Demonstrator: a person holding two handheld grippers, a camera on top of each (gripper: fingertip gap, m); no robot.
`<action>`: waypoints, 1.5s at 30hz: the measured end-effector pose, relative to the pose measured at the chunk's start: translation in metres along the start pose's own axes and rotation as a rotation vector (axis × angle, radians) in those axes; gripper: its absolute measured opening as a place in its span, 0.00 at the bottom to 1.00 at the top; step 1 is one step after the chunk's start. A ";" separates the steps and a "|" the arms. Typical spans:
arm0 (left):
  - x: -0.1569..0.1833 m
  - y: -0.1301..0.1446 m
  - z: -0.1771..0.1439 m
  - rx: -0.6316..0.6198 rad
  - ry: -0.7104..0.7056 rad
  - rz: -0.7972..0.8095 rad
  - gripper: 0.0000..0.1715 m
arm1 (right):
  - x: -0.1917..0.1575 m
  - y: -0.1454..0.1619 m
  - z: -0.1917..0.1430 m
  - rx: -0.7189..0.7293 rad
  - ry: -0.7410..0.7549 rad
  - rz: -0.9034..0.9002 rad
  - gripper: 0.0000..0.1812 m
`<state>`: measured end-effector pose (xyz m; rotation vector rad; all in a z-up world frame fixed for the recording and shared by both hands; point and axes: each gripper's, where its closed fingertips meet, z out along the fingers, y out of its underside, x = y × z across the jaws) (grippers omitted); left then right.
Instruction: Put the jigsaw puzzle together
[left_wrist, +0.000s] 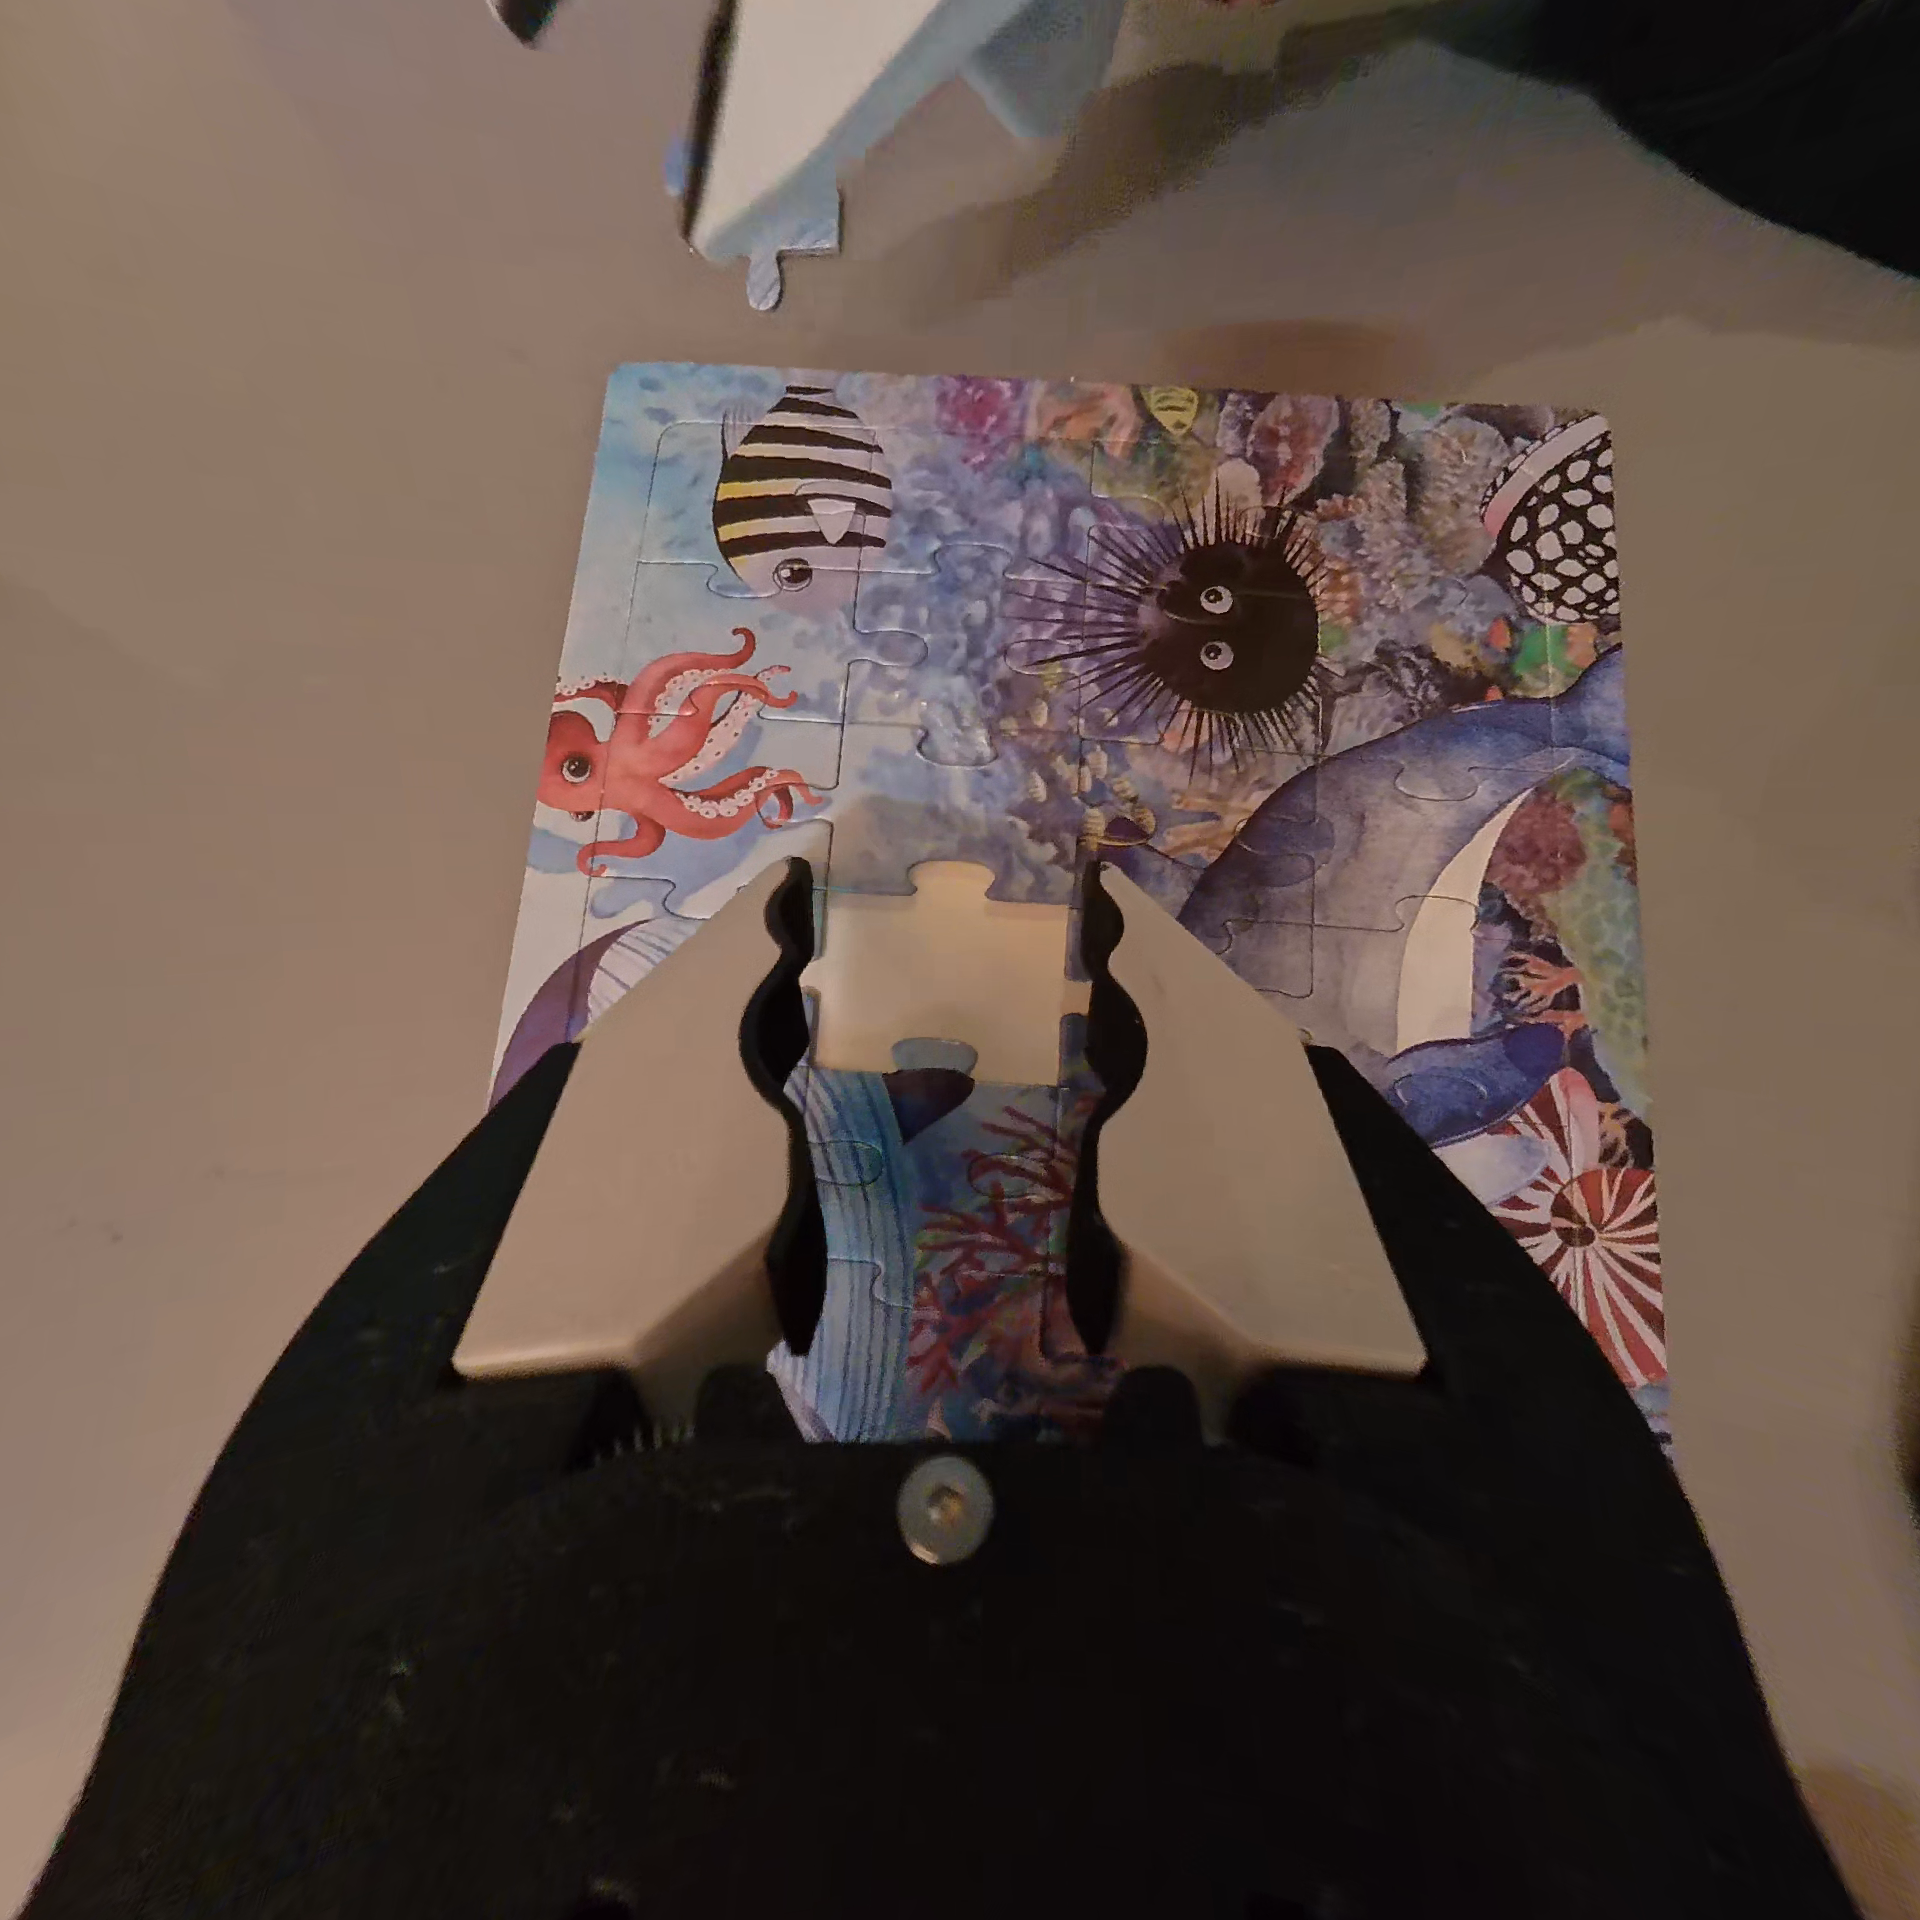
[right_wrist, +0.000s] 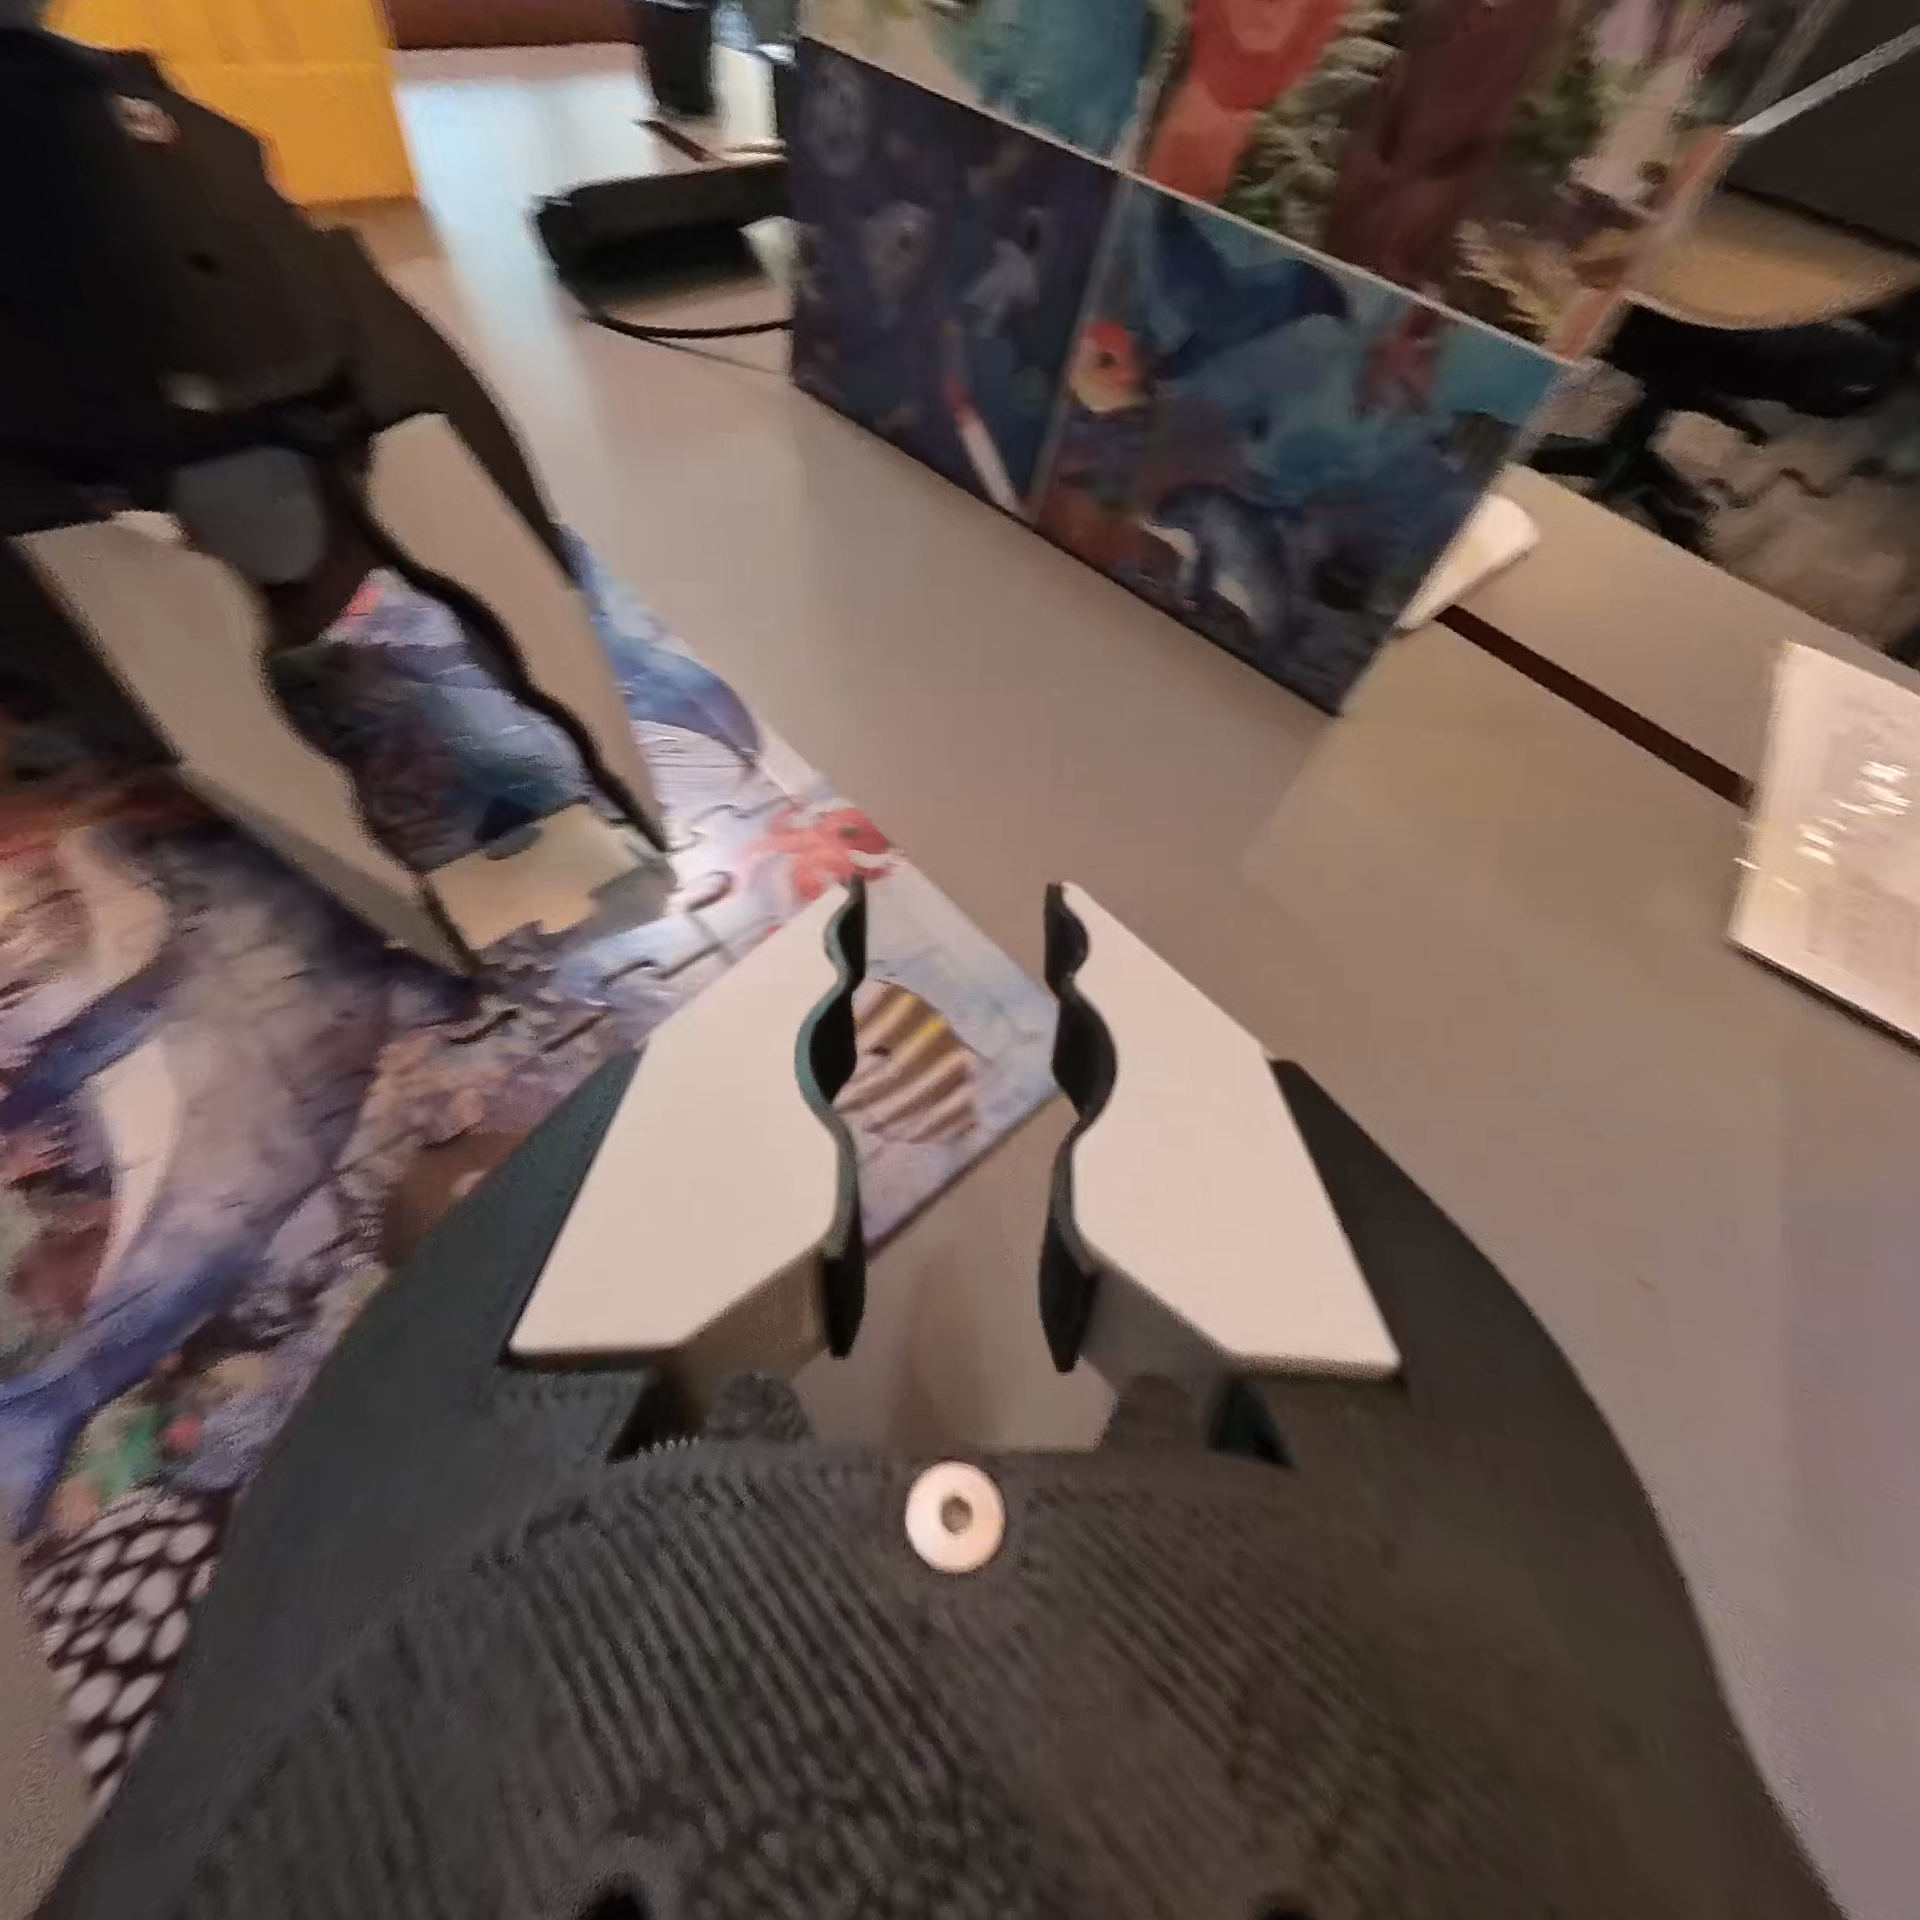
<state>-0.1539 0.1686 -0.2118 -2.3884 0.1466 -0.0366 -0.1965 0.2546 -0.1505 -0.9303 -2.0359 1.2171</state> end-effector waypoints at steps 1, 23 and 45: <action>0.000 0.000 -0.001 0.004 -0.003 -0.001 0.29 | -0.012 -0.001 0.002 0.003 -0.060 -0.012 0.12; 0.000 -0.005 0.007 0.020 -0.014 -0.075 0.18 | -0.100 0.036 0.024 -0.209 -0.429 -0.162 0.00; -0.112 0.032 -0.099 0.279 -0.412 -0.412 0.06 | 0.079 0.024 -0.040 -0.027 0.258 0.054 0.00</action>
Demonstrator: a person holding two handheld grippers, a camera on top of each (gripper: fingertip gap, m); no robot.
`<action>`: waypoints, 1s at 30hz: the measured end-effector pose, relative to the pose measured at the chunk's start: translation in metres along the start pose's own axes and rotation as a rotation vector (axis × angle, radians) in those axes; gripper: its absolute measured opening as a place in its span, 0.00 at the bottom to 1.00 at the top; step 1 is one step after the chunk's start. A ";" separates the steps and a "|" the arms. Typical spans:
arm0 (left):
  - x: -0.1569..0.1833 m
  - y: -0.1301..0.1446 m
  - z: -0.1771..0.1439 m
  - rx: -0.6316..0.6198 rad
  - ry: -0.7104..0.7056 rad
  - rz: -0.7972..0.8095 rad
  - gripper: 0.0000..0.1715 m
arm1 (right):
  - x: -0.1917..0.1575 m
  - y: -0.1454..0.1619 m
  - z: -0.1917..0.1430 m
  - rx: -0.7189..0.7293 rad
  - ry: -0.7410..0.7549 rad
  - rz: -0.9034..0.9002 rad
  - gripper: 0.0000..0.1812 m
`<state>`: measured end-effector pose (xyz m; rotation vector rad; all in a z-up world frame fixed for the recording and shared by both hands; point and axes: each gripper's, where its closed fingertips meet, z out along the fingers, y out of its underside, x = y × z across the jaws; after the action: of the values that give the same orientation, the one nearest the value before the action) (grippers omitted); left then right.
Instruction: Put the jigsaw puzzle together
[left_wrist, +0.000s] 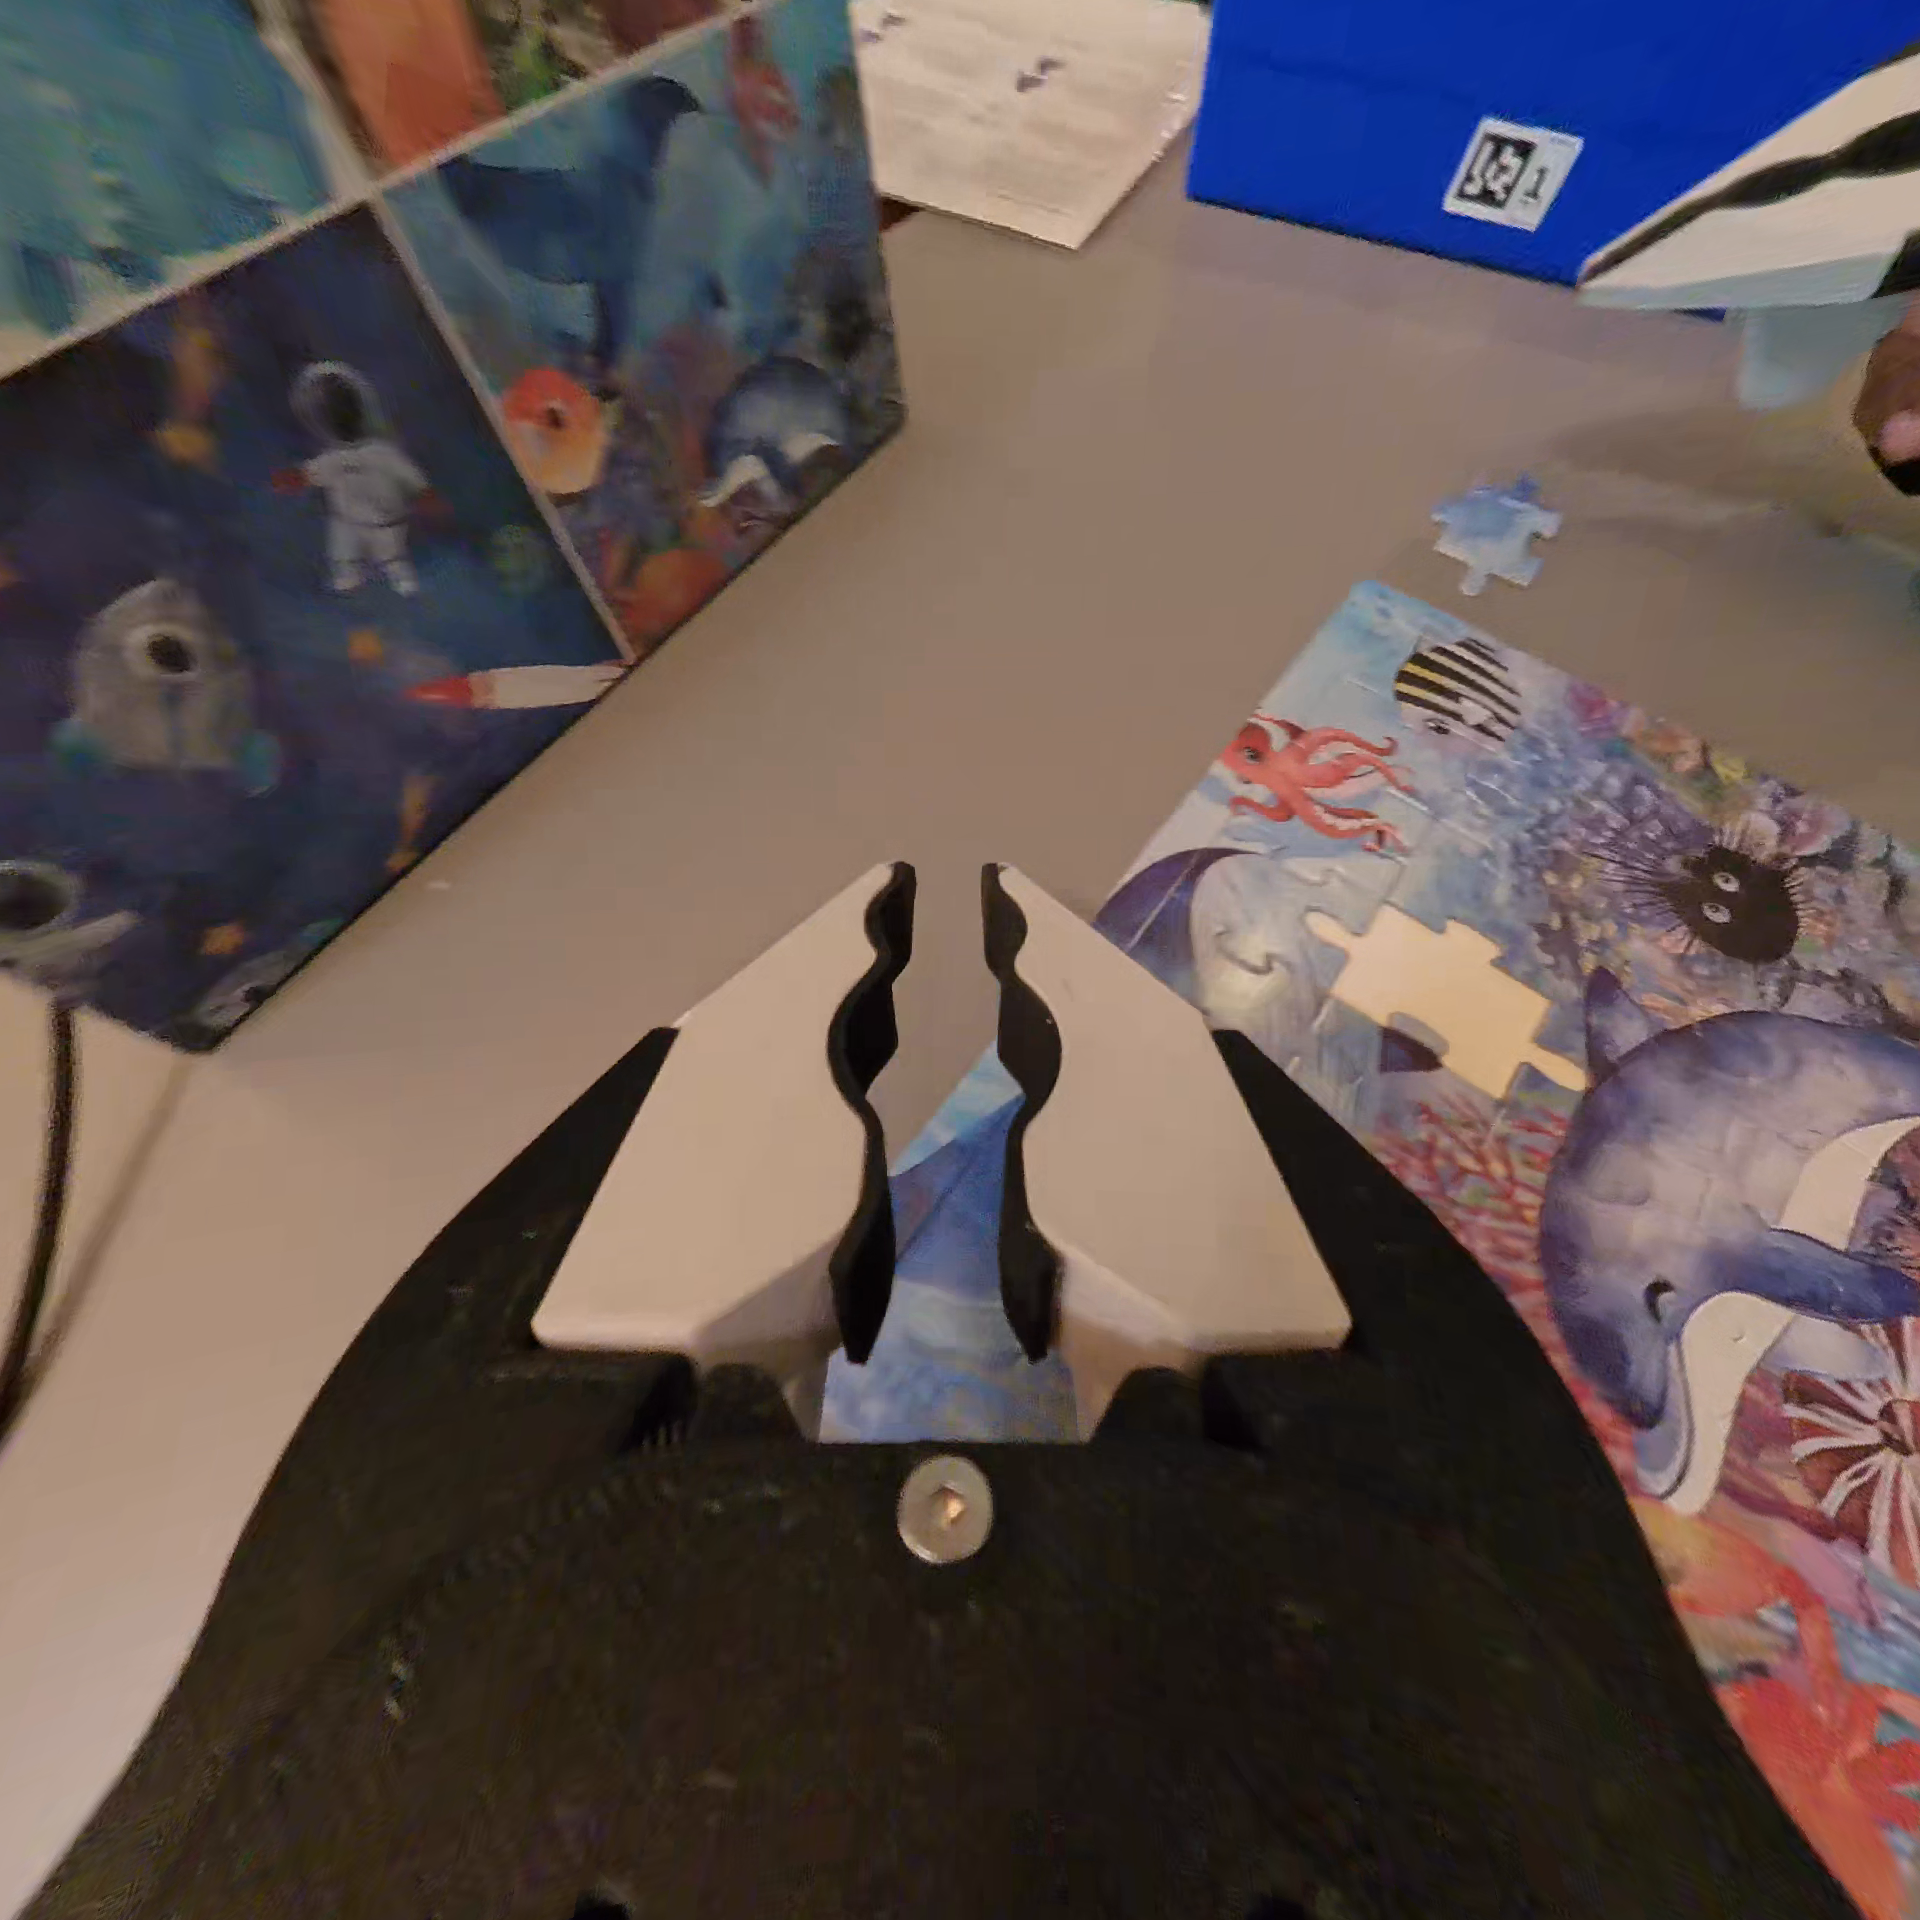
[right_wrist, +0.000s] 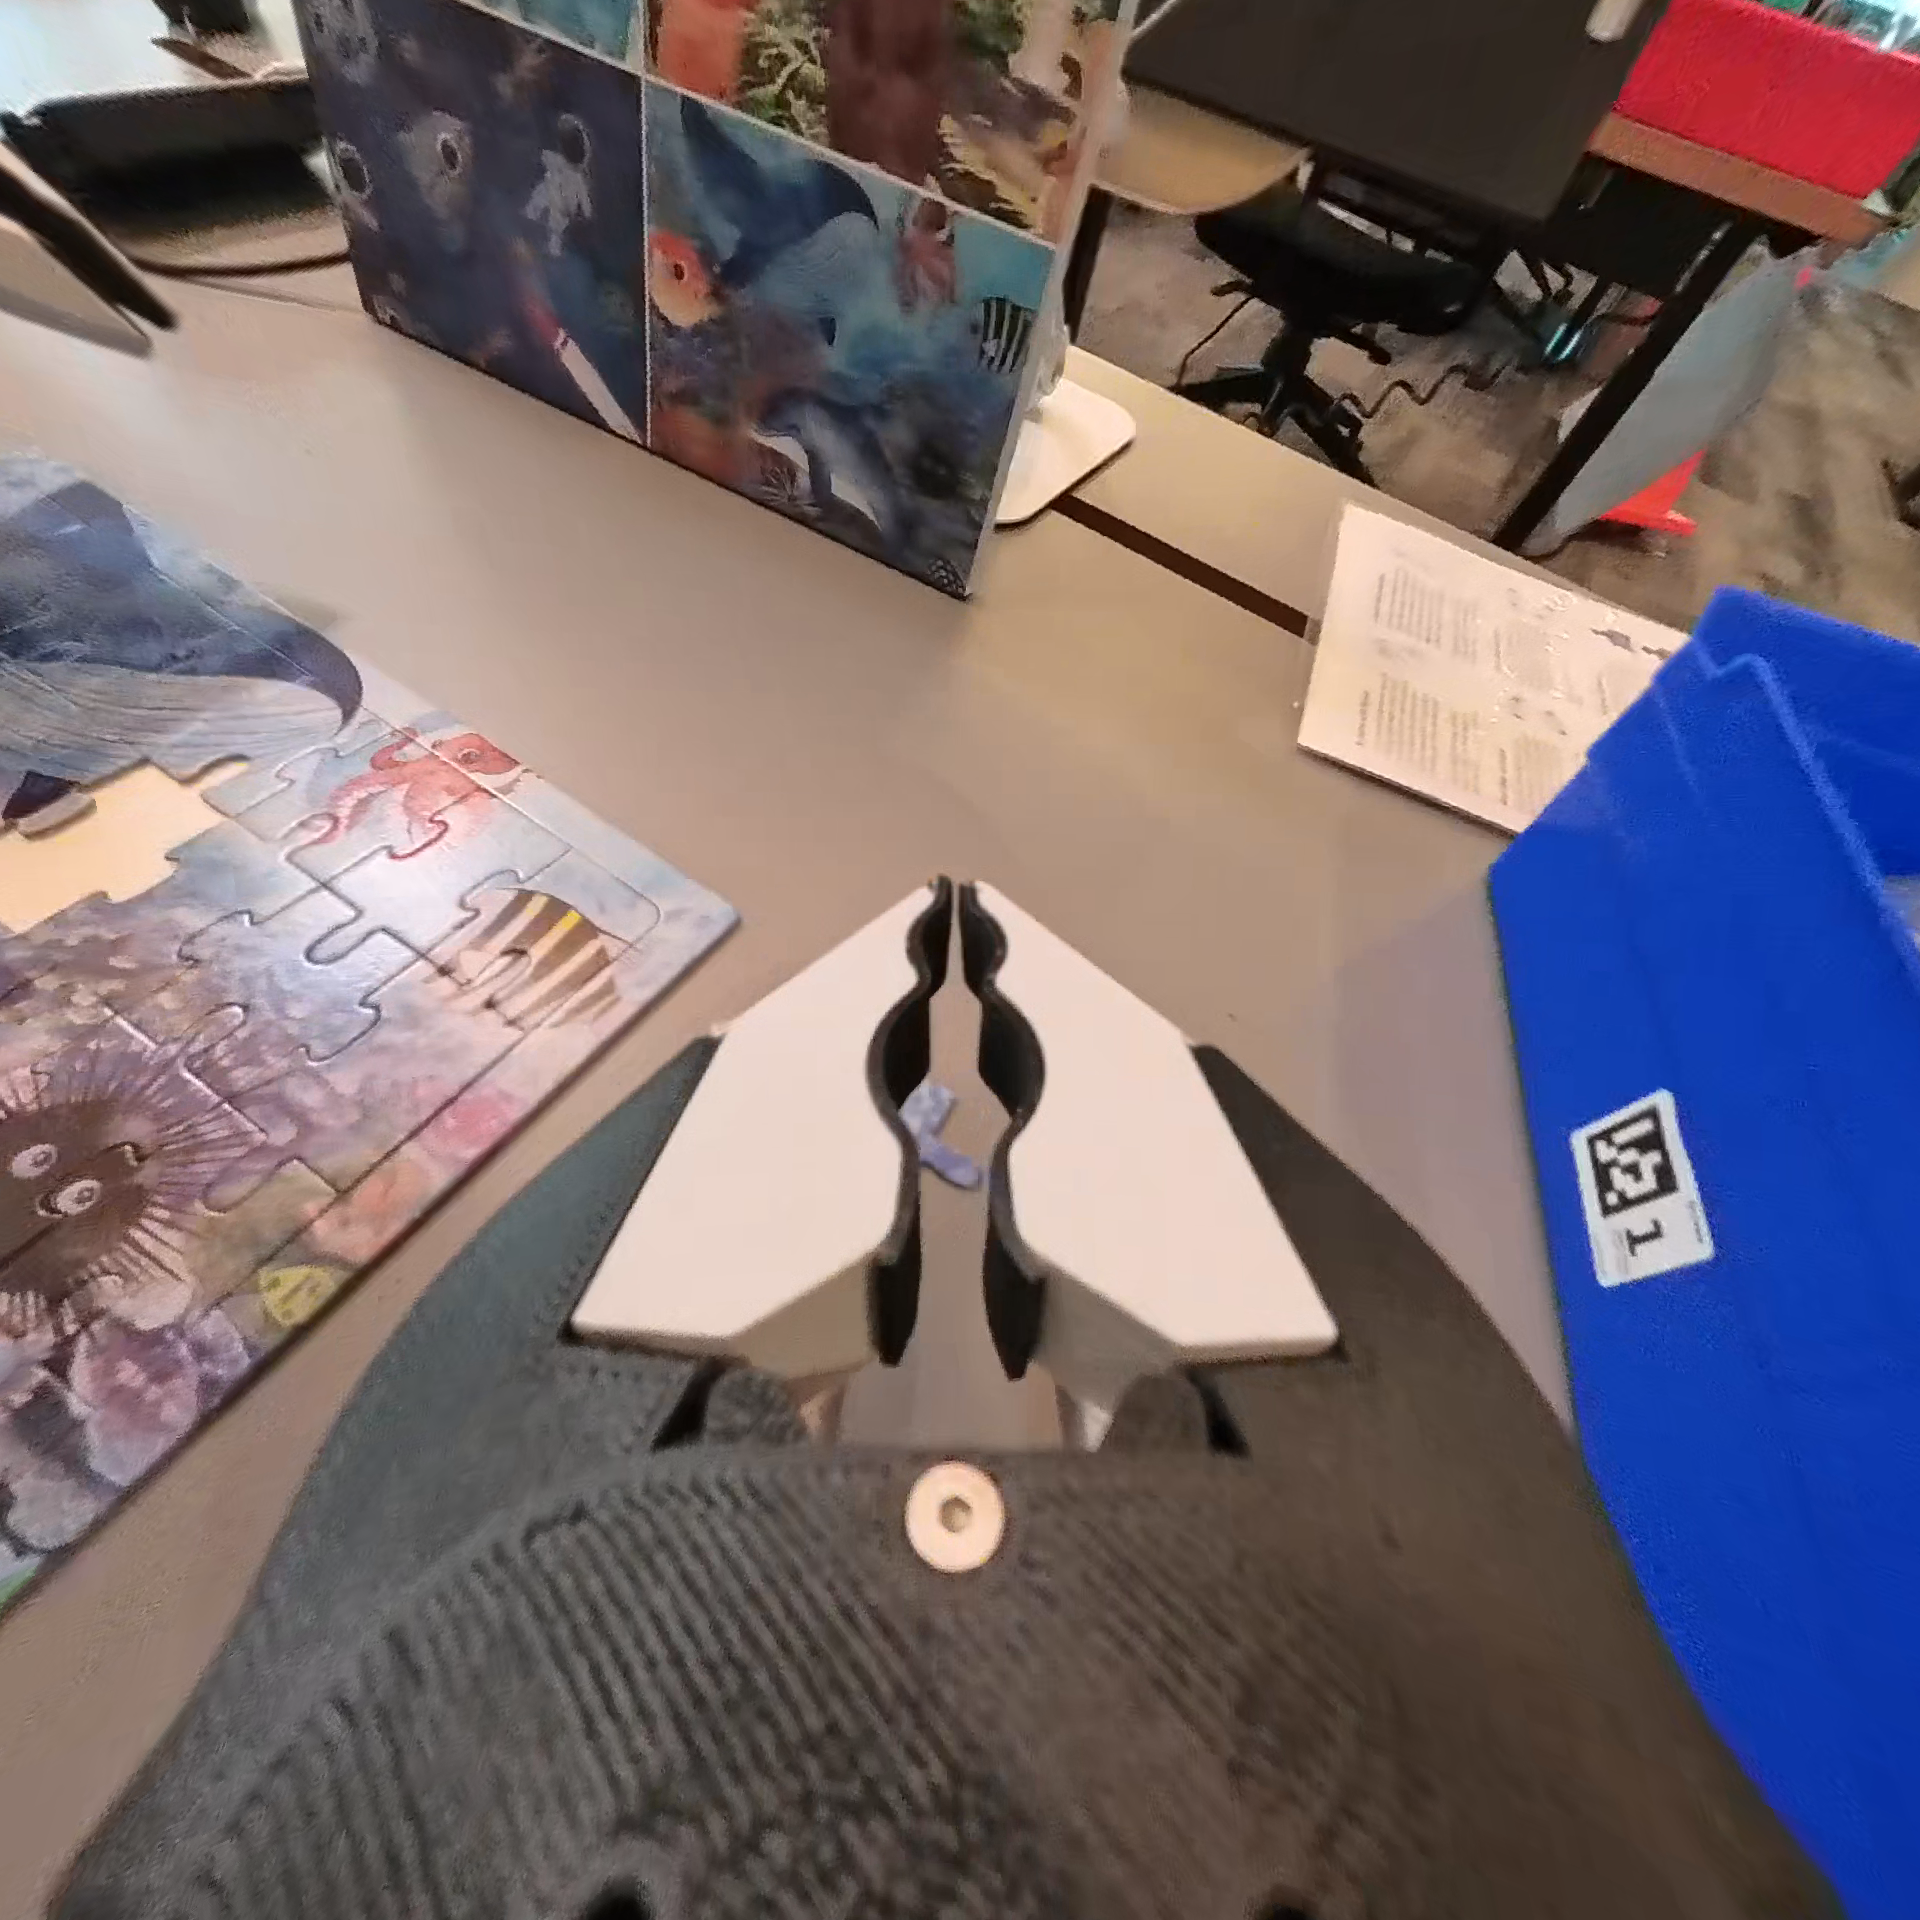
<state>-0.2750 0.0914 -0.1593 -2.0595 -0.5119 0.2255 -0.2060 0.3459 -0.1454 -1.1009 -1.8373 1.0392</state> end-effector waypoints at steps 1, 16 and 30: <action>-0.007 0.002 -0.004 0.006 -0.013 0.000 0.06 | 0.003 0.002 -0.003 0.000 -0.002 -0.005 0.00; 0.000 0.009 -0.019 0.022 -0.012 0.071 0.06 | -0.023 0.056 0.007 -0.224 -0.206 0.034 0.37; 0.015 0.005 -0.017 0.038 0.024 0.086 0.06 | -0.034 0.061 0.007 -0.260 -0.256 0.003 0.10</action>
<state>-0.2544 0.0827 -0.1541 -2.0468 -0.4019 0.2588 -0.1811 0.3310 -0.2091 -1.1617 -2.2255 0.9999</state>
